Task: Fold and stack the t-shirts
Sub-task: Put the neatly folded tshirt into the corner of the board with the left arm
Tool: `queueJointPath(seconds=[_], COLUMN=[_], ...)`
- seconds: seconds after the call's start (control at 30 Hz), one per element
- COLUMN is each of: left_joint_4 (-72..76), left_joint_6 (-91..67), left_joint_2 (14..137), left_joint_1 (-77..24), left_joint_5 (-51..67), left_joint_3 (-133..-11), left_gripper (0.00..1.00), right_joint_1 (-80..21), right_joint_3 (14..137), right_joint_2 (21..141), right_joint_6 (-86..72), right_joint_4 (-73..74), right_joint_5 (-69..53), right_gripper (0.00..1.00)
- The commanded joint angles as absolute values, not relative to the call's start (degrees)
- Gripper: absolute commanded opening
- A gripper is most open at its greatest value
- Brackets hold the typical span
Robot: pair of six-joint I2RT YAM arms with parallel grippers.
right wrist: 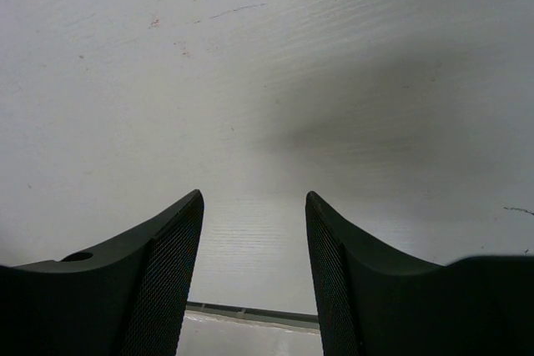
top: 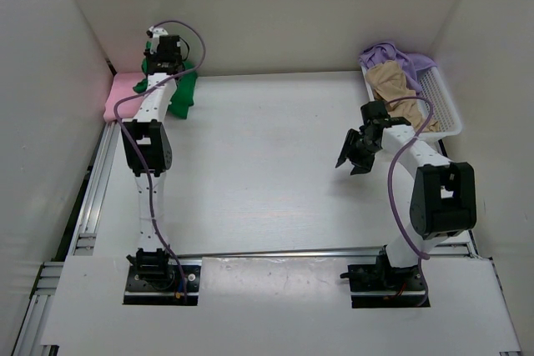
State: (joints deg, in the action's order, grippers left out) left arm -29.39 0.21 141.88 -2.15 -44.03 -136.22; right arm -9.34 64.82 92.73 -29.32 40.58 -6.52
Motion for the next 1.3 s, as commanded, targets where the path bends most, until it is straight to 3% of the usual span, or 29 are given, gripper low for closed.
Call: queueJointPath(seconds=[0.0, 0.43, 0.47, 0.5, 0.6, 0.63, 1.0, 1.17, 1.27], left_joint_4=[-27.16, -26.02, -25.32, -24.79, -21.72, -21.10, -18.81, -18.81, -18.81], left_joint_6=[0.00, 0.00, 0.00, 0.00, 0.00, 0.00, 0.00, 0.00, 0.00], left_joint_2=[135.44, 142.64, 143.26, 143.96, 147.03, 148.69, 142.74, 131.77, 123.27], left_joint_1=[-0.27, 6.23, 6.24, 6.94, 7.47, 7.99, 8.00, 6.60, 4.40], left_joint_5=[-44.21, -43.68, -43.68, -43.68, -45.61, -47.27, -50.54, -47.56, -42.39], left_joint_3=[-138.16, -140.89, -140.89, -141.41, -142.29, -142.90, -138.61, -127.99, -117.28], left_gripper=[0.10, 0.12, 0.17, 0.44, 0.95, 1.00, 1.00, 1.00, 1.00], right_joint_1=[-9.05, -9.05, -9.05, -9.05, -9.05, -9.05, -9.05, -4.94, -0.81], right_joint_3=[67.24, 69.70, 70.22, 70.22, 71.45, 71.46, 81.46, 99.55, 109.99], right_joint_2=[92.90, 96.41, 96.42, 97.03, 97.65, 97.65, 97.56, 98.87, 103.69], right_joint_6=[-28.12, -27.60, -27.60, -27.60, -27.07, -27.07, -26.02, -24.87, -25.83], right_joint_4=[41.40, 42.54, 42.54, 43.06, 43.59, 43.59, 47.28, 49.04, 49.04], right_joint_5=[-6.33, -8.00, -8.00, -8.00, -8.61, -8.61, -8.00, -6.77, -2.83], right_gripper=[0.58, 0.58, 0.58, 0.58, 0.58, 0.58, 0.59, 0.60, 0.67])
